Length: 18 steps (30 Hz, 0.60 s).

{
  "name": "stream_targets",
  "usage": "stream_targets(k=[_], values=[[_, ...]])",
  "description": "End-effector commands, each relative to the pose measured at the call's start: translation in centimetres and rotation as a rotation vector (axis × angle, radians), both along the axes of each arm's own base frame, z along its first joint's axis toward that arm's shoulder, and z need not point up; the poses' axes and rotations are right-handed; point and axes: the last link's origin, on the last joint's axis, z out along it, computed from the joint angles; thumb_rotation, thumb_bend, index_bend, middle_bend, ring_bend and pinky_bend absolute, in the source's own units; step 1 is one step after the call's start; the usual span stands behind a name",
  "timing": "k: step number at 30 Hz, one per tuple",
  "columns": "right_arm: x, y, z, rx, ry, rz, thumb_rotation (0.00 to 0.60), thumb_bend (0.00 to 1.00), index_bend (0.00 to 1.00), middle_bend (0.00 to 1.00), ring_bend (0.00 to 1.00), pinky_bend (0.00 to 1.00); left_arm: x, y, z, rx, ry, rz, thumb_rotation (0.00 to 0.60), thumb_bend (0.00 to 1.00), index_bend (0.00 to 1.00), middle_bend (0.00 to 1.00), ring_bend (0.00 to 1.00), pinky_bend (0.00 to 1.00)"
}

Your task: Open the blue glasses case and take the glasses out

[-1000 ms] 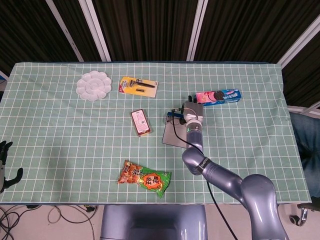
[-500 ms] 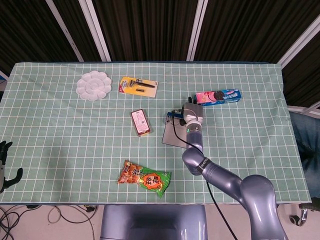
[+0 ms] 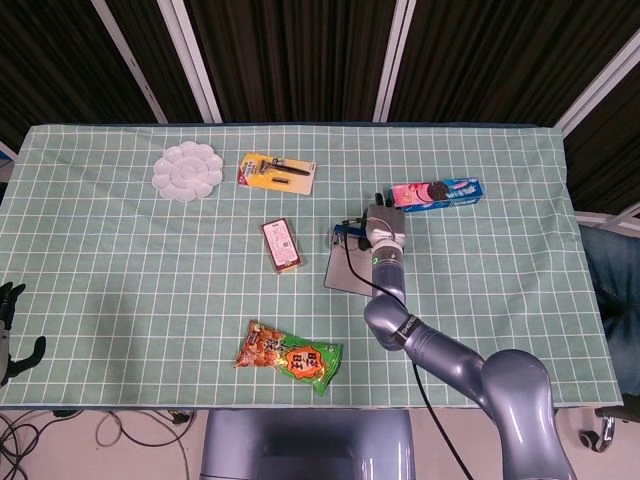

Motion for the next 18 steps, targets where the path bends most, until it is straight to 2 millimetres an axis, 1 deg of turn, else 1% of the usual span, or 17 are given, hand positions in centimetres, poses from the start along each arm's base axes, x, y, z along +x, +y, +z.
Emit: stream_targets(k=[1, 13, 18], values=[[0.03, -0.01, 0.02, 0.000, -0.003, 0.000, 0.600, 0.47, 0.48, 0.00, 0.00, 0.17, 0.00, 0.01, 0.00, 0.000, 0.000, 0.001, 0.600, 0.39, 0.07, 0.00, 0.00, 0.00], [0.08, 0.01, 0.09, 0.002, -0.001, -0.002, 0.600, 0.49, 0.49, 0.00, 0.00, 0.17, 0.00, -0.02, -0.02, -0.001, 0.000, 0.001, 0.600, 0.39, 0.07, 0.00, 0.00, 0.00], [0.04, -0.02, 0.08, 0.001, 0.002, -0.004, 0.600, 0.49, 0.52, 0.00, 0.00, 0.17, 0.01, 0.00, -0.02, 0.000, -0.001, 0.000, 0.600, 0.39, 0.07, 0.00, 0.00, 0.00]])
